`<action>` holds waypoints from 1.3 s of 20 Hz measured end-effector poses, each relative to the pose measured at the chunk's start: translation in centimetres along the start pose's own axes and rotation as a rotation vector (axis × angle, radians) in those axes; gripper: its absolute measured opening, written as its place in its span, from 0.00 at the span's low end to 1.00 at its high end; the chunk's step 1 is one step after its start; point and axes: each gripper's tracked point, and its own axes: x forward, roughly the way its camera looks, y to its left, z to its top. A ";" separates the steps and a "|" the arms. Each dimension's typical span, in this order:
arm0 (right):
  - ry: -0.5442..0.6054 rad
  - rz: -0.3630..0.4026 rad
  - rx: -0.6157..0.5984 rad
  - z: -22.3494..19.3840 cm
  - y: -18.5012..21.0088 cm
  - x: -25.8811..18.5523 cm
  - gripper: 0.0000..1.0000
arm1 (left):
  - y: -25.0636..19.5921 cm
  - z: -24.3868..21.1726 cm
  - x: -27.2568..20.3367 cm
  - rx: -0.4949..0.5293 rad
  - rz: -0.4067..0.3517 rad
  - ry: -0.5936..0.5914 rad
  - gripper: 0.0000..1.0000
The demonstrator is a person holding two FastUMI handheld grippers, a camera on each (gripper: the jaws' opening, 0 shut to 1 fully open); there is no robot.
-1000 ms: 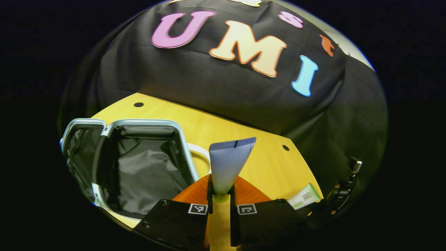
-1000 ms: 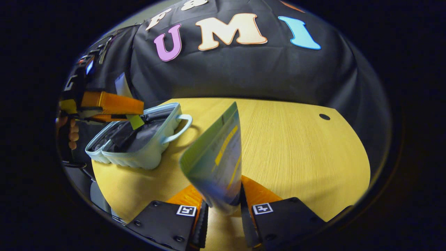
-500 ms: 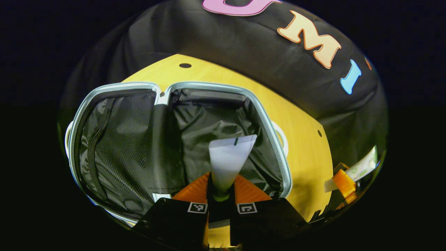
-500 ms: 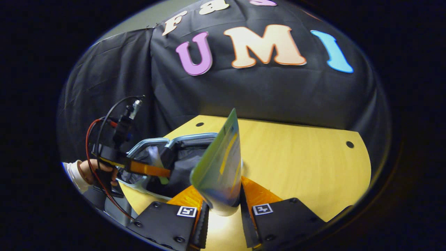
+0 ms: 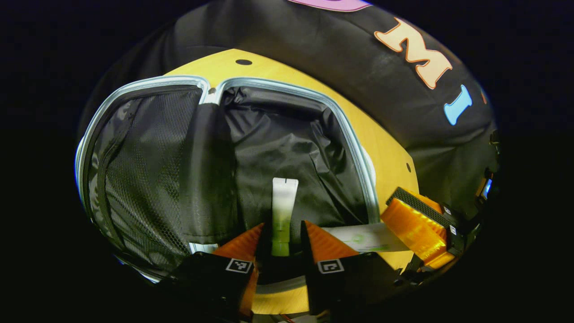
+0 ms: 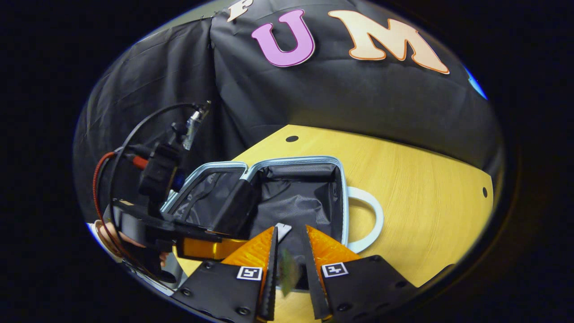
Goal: First open the suitcase, pack the skin care products into it, and then close the suitcase.
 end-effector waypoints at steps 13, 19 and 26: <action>-0.176 0.035 0.065 4.0 0.8 -6.0 0.89 | 3.5 8.4 -12.3 -0.025 -0.002 -0.343 0.94; -0.220 -0.047 0.053 1.7 0.5 -12.7 0.95 | 12.9 10.0 -17.8 -0.082 0.151 -0.458 0.94; -0.235 -0.182 0.159 -1.8 -0.4 -18.0 0.98 | 29.0 8.2 -20.9 -0.193 0.375 -0.438 0.95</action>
